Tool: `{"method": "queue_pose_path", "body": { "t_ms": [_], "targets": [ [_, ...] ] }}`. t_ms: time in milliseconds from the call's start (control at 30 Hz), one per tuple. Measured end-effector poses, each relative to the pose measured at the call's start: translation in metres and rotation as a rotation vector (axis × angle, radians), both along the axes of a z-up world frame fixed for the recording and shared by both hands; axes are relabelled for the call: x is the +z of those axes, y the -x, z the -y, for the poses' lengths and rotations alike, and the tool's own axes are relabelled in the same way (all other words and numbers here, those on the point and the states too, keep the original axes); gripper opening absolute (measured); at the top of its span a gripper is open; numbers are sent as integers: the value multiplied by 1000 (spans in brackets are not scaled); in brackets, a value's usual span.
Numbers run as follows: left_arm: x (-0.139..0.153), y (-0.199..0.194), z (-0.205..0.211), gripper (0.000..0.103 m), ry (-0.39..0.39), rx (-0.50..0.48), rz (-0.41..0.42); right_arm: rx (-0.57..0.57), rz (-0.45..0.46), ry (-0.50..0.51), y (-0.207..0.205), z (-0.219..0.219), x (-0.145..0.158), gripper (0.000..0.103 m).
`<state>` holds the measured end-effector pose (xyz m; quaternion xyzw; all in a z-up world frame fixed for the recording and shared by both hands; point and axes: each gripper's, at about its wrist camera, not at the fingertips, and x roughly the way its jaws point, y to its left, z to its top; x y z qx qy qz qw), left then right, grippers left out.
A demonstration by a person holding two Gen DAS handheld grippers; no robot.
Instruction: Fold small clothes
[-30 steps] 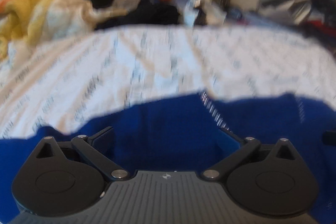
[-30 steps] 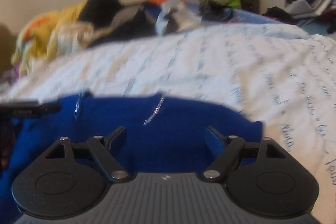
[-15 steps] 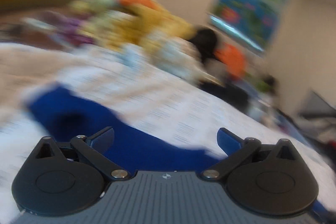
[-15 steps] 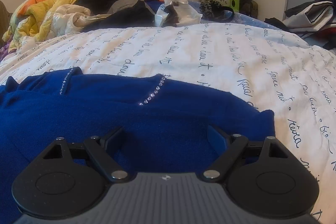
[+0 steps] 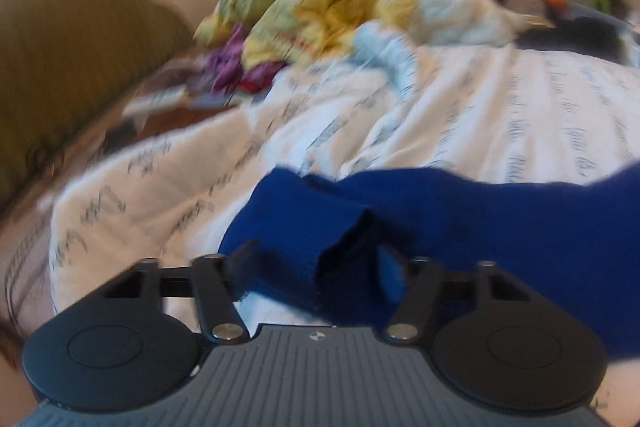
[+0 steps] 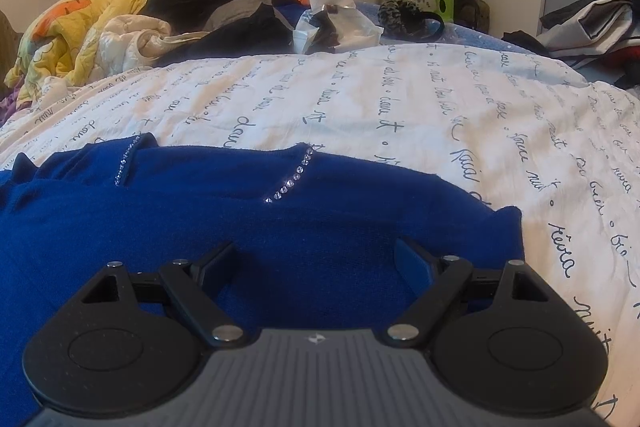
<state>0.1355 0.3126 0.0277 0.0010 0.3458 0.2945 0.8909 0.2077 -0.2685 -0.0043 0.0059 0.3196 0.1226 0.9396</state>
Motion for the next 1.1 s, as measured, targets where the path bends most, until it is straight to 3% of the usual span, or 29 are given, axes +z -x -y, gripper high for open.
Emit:
{"method": "queue_pose_path", "body": {
  "t_ms": [33, 67, 100, 167, 267, 400, 500, 533, 567, 600, 633, 667, 767, 900, 967, 1033, 1100],
  "targets": [
    [2, 7, -10, 38, 65, 14, 34, 0, 0, -4, 0, 0, 0, 86],
    [6, 12, -14, 15, 102, 28, 55, -1, 1, -9, 1, 0, 0, 86],
    [9, 13, -15, 5, 110, 40, 61, -2, 1, -16, 1, 1, 0, 86],
    [25, 16, -8, 4, 160, 66, 106, -3, 2, -34, 1, 3, 1, 86],
    [55, 17, 31, 4, 315, -31, 226, -4, 3, -57, 1, 6, 1, 86],
    [78, -5, 146, 4, 486, -332, 283, -7, 3, -89, 1, 10, 1, 86],
    [69, -15, 250, 5, 568, -589, 219, -10, 3, -122, 2, 15, 0, 86],
    [62, -15, 281, 11, 589, -667, 185, -10, 3, -137, 2, 17, 0, 86],
    [54, -14, 305, 38, 607, -729, 147, -10, 2, -156, 2, 20, 0, 86],
    [47, -10, 323, 57, 617, -770, 119, -11, 2, -176, 2, 22, 0, 86],
    [41, 0, 334, 90, 602, -769, 117, -11, 1, -197, 2, 25, 0, 86],
    [37, 15, 339, 103, 567, -750, 166, -12, 1, -218, 2, 28, 0, 86],
    [24, 48, 334, 102, 475, -769, 236, -13, 0, -255, 3, 32, -1, 86],
    [3, 64, 297, 102, 506, -687, 224, -44, -57, -246, 1, 25, 9, 86],
    [-7, 72, 277, 102, 522, -620, 220, -47, -142, -406, 4, 27, 21, 88],
    [-11, 79, 259, 102, 582, -581, 238, 21, -229, -566, 7, 23, 24, 87],
    [-11, 82, 250, 103, 614, -552, 295, 57, -359, -586, 3, 7, 16, 87]
  ]
}}
